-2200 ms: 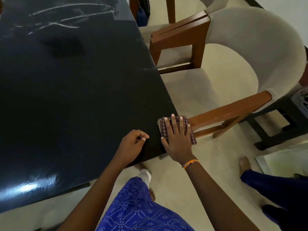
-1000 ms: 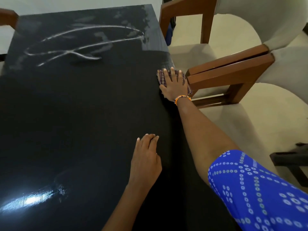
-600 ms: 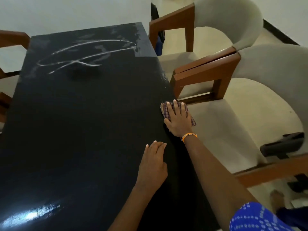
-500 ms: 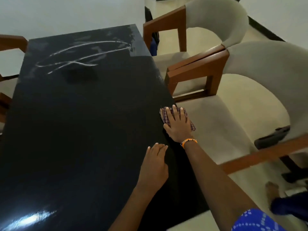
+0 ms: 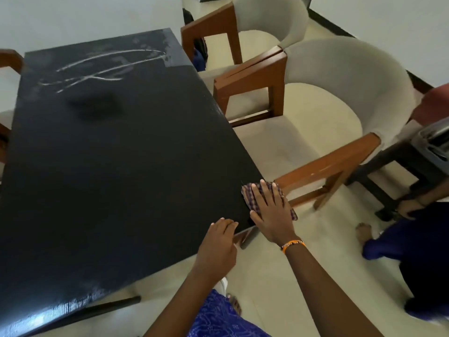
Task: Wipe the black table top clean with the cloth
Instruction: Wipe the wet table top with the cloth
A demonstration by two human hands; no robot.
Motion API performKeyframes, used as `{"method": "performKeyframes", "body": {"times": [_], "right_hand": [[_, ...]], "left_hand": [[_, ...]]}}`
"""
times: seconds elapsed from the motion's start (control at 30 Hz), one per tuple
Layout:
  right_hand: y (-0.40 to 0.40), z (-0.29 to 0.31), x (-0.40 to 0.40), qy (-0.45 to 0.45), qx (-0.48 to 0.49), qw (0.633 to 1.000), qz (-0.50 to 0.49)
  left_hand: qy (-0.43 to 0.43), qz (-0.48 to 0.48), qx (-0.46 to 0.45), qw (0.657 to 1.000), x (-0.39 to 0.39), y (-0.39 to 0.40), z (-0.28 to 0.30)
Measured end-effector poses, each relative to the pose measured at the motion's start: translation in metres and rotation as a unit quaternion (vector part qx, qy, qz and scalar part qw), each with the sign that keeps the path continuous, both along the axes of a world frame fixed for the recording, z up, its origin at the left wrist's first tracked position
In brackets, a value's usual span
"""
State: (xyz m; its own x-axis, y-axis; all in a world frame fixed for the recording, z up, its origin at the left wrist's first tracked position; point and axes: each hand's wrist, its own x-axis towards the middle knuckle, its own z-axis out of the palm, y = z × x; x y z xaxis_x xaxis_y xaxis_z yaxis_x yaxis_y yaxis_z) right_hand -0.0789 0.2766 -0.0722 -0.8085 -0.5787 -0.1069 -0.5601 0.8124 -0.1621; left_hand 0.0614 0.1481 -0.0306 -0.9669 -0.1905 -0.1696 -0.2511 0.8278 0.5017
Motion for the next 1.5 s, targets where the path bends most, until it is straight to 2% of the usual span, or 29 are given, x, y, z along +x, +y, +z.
{"method": "performKeyframes", "body": {"times": [0.17,0.37,0.53,0.67,0.77,0.87,1.0,1.23,1.3,1.43,1.5], "right_hand": [[0.019,-0.005,0.035,-0.021,-0.026,0.997,-0.065],[-0.002,-0.001,0.054,-0.031,-0.016,0.996,-0.077],[-0.037,0.007,0.091,-0.049,-0.002,0.999,0.014],[-0.086,0.010,0.138,-0.052,0.026,0.993,0.102],[-0.120,0.012,0.173,-0.029,0.060,0.988,0.137],[-0.149,0.015,0.201,-0.008,0.074,0.980,0.187],[-0.200,0.018,0.242,-0.003,0.064,0.951,0.301],[-0.304,0.015,0.336,0.019,0.064,0.869,0.490],[-0.324,0.017,0.346,0.042,0.062,0.865,0.495],[-0.372,0.013,0.400,0.065,0.076,0.813,0.573],[-0.381,0.013,0.411,0.071,0.091,0.803,0.585]], "left_hand": [[0.000,0.007,-0.008,1.000,0.025,0.010,-0.005],[0.034,0.092,-0.003,0.995,0.062,0.001,-0.007],[0.052,0.149,-0.010,0.987,0.096,-0.030,-0.003],[0.040,0.213,0.098,0.971,0.128,-0.052,-0.002],[0.009,0.252,0.143,0.957,0.158,-0.068,-0.008],[-0.006,0.338,0.225,0.914,0.195,-0.088,-0.011],[0.001,0.485,0.360,0.797,0.252,-0.126,-0.011],[0.049,0.628,0.395,0.669,0.354,-0.184,-0.019],[0.054,0.640,0.399,0.655,0.360,-0.190,-0.020],[0.083,0.681,0.398,0.609,0.397,-0.200,-0.022],[0.094,0.690,0.401,0.596,0.407,-0.197,-0.023]]}}
